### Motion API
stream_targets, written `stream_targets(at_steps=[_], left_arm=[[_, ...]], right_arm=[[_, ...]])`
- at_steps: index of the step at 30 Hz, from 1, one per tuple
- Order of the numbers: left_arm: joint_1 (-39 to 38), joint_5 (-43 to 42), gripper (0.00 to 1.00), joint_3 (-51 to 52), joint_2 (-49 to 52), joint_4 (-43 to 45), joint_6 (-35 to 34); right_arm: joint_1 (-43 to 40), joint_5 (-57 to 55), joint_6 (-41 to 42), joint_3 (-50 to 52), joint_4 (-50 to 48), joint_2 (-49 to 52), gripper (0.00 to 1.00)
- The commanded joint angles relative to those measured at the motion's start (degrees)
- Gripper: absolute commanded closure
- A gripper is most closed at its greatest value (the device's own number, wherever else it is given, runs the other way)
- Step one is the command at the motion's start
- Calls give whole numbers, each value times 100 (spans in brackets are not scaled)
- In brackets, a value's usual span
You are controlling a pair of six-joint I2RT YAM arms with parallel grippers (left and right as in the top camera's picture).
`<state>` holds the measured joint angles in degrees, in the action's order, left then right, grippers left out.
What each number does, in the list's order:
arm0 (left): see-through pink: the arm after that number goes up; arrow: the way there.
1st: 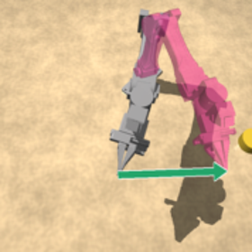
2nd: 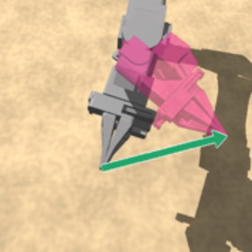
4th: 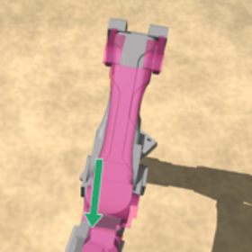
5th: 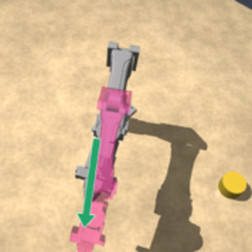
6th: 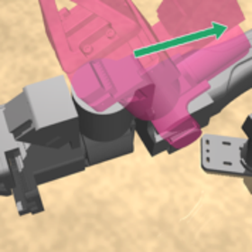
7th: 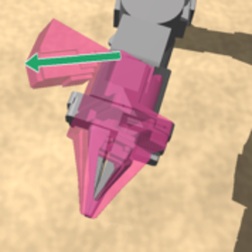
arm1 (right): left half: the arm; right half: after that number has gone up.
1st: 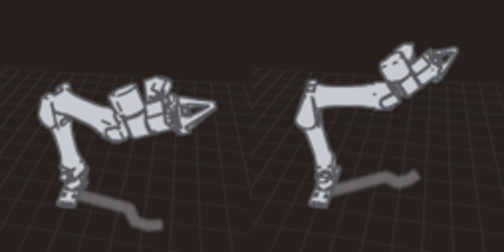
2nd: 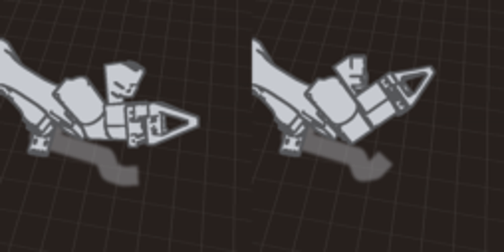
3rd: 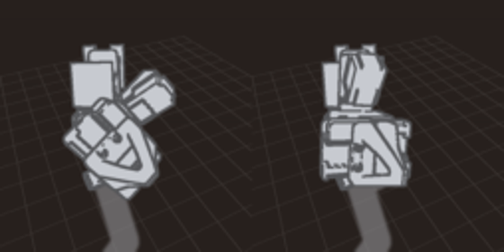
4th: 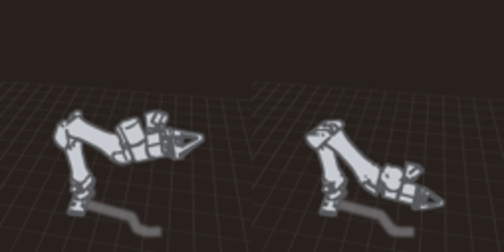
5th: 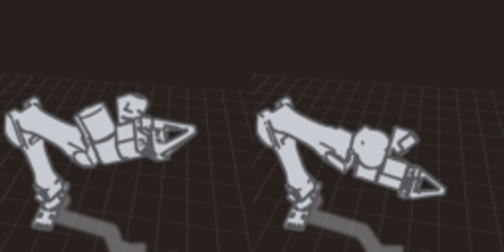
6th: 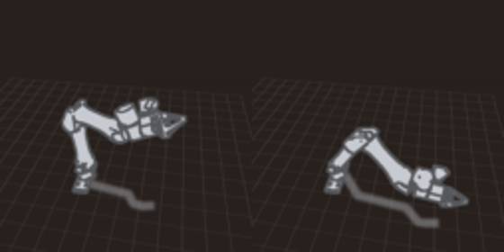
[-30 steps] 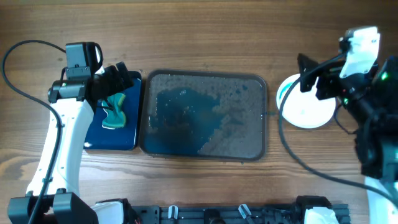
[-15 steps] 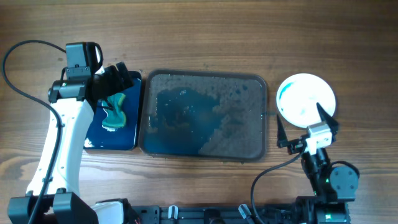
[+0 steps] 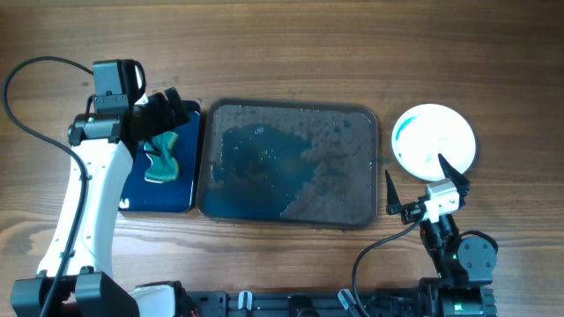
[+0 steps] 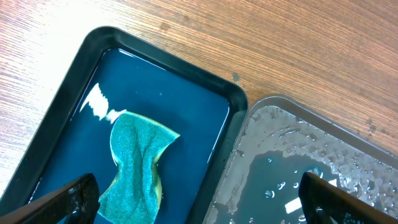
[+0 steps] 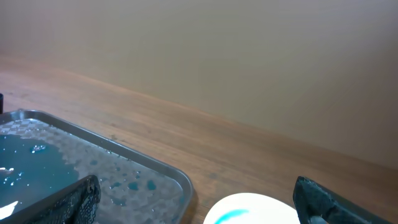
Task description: Clean dirty plates on tray and stack at the side
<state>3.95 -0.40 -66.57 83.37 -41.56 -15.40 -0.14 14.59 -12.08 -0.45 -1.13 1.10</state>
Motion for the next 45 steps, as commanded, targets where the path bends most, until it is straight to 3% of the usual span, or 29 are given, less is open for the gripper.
stream_targets(at_steps=[1, 13, 17, 22, 28, 34, 38, 45], left_arm=[[42, -66, 0, -24, 11, 0, -70], [42, -63, 0, -24, 11, -264, -46], [35, 44, 0, 52, -461, -302, 63], [35, -120, 0, 1801, -2662, 1318, 177], [35, -365, 0, 4485, -5388, 3775, 883], [35, -365, 0, 5794, -7099, 4138, 1353], [31, -365, 0, 6085, -7534, 4140, 1696], [31, -393, 0, 6513, -7930, 4118, 1690]], right_arm=[[28, 63, 24, 15, -15, -83, 0], [28, 63, 24, 15, -15, -83, 0], [28, 63, 24, 15, -15, -83, 0], [28, 63, 24, 15, -15, -83, 0], [28, 63, 22, 15, -13, -83, 0], [28, 63, 24, 15, -13, -83, 0], [28, 63, 22, 15, -13, -83, 1], [28, 63, 22, 15, -13, -83, 0]])
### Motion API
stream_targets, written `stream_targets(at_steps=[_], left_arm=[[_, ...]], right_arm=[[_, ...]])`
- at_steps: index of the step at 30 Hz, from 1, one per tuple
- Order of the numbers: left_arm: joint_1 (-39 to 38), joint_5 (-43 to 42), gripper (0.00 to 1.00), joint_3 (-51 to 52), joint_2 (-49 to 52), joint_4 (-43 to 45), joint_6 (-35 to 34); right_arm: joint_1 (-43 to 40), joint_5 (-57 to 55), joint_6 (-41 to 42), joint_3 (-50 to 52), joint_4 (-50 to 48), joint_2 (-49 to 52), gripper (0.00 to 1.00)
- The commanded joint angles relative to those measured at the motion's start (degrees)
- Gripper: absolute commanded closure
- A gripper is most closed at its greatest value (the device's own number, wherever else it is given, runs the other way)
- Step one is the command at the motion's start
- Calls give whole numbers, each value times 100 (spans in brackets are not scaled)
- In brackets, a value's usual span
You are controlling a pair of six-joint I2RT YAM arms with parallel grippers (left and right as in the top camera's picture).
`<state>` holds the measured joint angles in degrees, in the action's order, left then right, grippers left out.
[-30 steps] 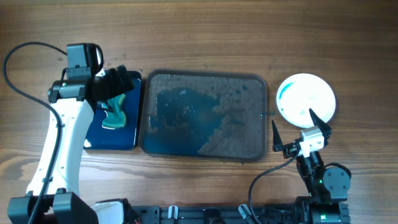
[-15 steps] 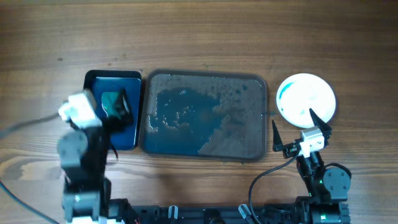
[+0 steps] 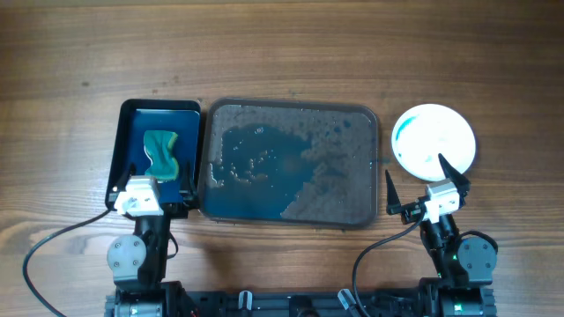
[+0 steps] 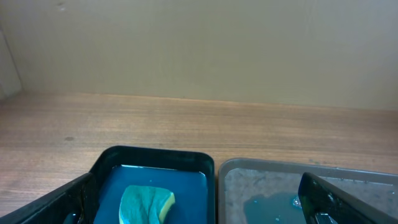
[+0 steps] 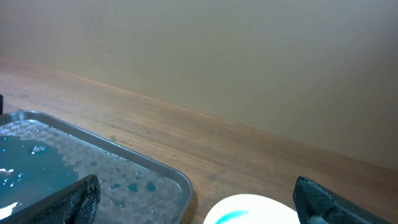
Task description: Clean dirty plates on tray and stack at the side
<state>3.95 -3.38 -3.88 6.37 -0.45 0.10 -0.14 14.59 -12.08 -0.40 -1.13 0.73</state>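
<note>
A white plate (image 3: 434, 136) with a blue smear lies on the table to the right of the wet grey tray (image 3: 335, 195); in the right wrist view the plate (image 5: 249, 209) shows at the bottom edge. No plates lie on the grey tray, only blue water and drops. A teal sponge (image 3: 161, 151) rests in blue water in the small black tray (image 3: 159, 105). My left gripper (image 3: 150, 182) stands open at the near end of the black tray, holding nothing. Just short of the plate, my right gripper (image 3: 421, 180) is also open and holds nothing.
The black tray and the grey tray (image 4: 292, 167) sit side by side, nearly touching. In the left wrist view the sponge (image 4: 146, 204) lies low between my fingers. Bare wooden table runs behind both trays to a plain wall.
My left arm was reaching over the black tray with its open gripper above the sponge; it now sits back at the table's near edge, still open. The sponge, plate and right arm are unchanged.
</note>
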Motion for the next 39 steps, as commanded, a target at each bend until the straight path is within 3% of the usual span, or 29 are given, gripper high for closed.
stream_targets(at_steps=[1, 6, 39], left_arm=[[31, -111, 0, 297, -271, 4, 140], [31, -109, 0, 352, -623, -367, 101], [31, -109, 0, 352, -605, -363, 98]], right_arm=[[28, 63, 22, 11, -15, -46, 0], [28, 63, 22, 11, -13, -46, 0], [28, 63, 22, 11, -13, -31, 0]])
